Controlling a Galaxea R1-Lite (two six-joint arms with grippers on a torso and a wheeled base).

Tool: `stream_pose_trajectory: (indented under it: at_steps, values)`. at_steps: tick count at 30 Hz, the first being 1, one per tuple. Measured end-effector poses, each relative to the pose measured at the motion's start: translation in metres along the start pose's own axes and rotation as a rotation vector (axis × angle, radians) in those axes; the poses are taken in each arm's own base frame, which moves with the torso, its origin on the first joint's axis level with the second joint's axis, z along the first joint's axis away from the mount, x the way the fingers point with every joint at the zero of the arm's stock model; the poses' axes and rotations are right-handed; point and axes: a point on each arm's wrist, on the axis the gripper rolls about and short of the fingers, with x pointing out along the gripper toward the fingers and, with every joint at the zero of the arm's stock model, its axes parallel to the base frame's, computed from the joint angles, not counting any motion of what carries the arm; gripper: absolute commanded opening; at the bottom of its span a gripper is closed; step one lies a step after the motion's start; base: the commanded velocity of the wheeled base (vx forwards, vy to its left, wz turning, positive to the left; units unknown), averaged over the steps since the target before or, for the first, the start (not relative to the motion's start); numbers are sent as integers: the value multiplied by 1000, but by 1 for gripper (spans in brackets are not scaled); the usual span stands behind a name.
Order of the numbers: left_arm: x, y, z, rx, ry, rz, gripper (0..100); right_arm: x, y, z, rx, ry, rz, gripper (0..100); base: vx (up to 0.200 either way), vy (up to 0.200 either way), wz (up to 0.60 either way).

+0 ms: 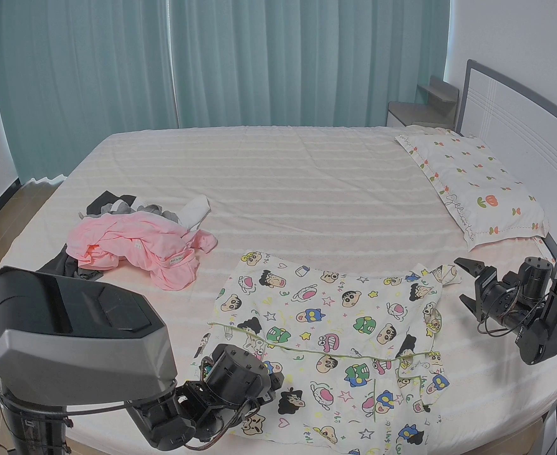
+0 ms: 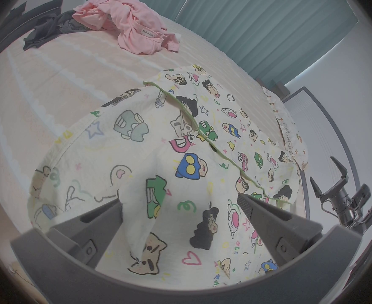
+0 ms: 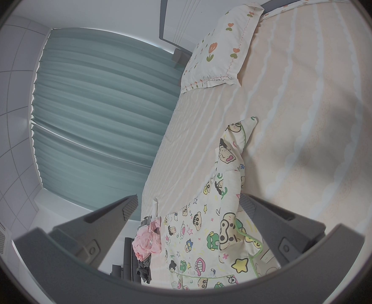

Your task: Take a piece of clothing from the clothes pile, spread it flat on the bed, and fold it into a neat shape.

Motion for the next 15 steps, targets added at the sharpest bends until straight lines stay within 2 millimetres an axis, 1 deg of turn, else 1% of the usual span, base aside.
stream_pose_trajectory:
  at_steps: [5, 6, 9, 15]
  values:
    - [2, 2, 2, -5, -40, 25, 100, 0, 0, 0, 0, -1, 0, 100, 0, 0, 0]
    - [3, 1, 4, -14, -74, 22, 100, 0, 0, 0, 0, 0, 0, 100, 0, 0, 0]
    - [4, -2, 7, -24, -103, -10, 100, 0, 0, 0, 0, 0, 0, 100, 0, 0, 0]
    - [3, 2, 9, 25, -146, 18, 100, 0, 0, 0, -1, 0, 0, 100, 0, 0, 0]
